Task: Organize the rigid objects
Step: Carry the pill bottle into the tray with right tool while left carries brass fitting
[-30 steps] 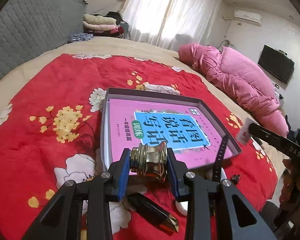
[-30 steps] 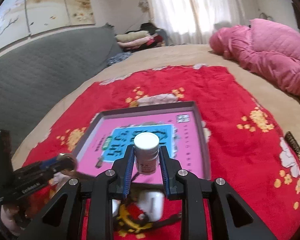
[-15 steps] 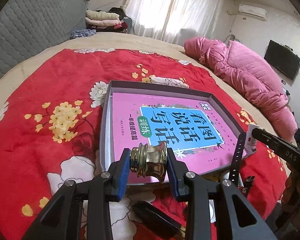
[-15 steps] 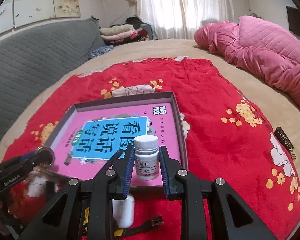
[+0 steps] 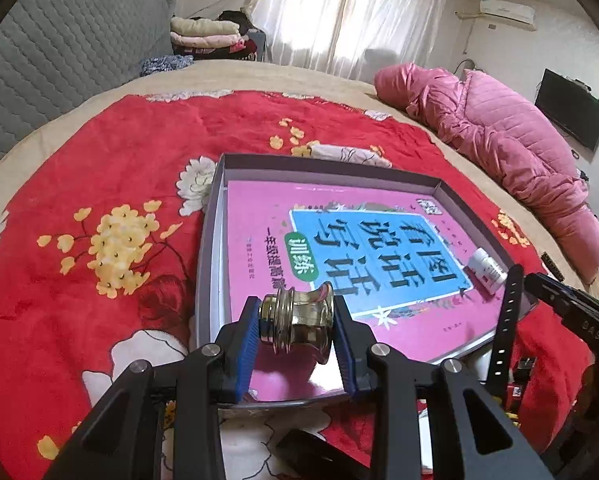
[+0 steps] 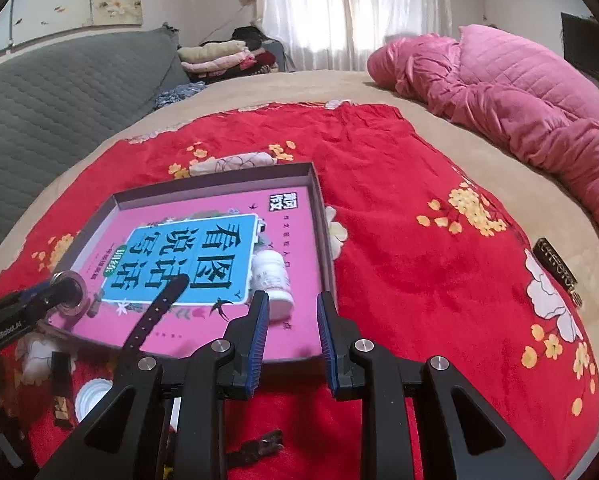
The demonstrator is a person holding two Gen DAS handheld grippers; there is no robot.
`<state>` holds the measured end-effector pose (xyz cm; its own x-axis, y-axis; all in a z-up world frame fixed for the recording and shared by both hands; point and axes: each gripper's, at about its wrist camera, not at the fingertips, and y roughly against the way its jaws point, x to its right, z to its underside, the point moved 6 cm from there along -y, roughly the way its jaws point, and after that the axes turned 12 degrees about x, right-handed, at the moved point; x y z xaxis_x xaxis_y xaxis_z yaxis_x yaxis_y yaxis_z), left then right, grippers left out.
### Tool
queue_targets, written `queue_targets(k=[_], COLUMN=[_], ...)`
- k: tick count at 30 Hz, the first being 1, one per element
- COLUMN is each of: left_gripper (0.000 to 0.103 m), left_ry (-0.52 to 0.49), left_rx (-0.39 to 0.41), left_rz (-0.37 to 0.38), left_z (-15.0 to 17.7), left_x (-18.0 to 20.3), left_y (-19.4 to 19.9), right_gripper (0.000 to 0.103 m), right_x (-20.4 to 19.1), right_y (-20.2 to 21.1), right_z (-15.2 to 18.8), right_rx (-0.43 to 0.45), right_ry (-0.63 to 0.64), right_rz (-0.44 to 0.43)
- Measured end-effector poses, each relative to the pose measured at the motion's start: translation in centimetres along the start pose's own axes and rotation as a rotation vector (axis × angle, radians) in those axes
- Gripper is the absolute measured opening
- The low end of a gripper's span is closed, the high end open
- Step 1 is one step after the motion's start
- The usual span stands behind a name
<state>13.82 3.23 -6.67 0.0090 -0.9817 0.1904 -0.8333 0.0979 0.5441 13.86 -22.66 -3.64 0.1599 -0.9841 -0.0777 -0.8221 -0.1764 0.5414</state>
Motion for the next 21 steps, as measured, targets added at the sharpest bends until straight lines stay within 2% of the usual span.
queue_targets(k=[13,21], left_gripper=[0.035,0.035], left_ry=[-0.082,-0.039], left_rx=[-0.024,-0.028], left_rz=[-0.02,0.025], left_z=[0.7,0.7], left_x=[1.0,0.9], left_y=[-0.7,-0.2], right_gripper=[0.025,0.025], right_x=[0.1,-0.1], right_y=[0.2,0.7], right_z=[0.5,0.2], right_rx=[-0.02,-0.012], right_ry=[-0.014,-0.001], right_rz=[-0.004,-0.007])
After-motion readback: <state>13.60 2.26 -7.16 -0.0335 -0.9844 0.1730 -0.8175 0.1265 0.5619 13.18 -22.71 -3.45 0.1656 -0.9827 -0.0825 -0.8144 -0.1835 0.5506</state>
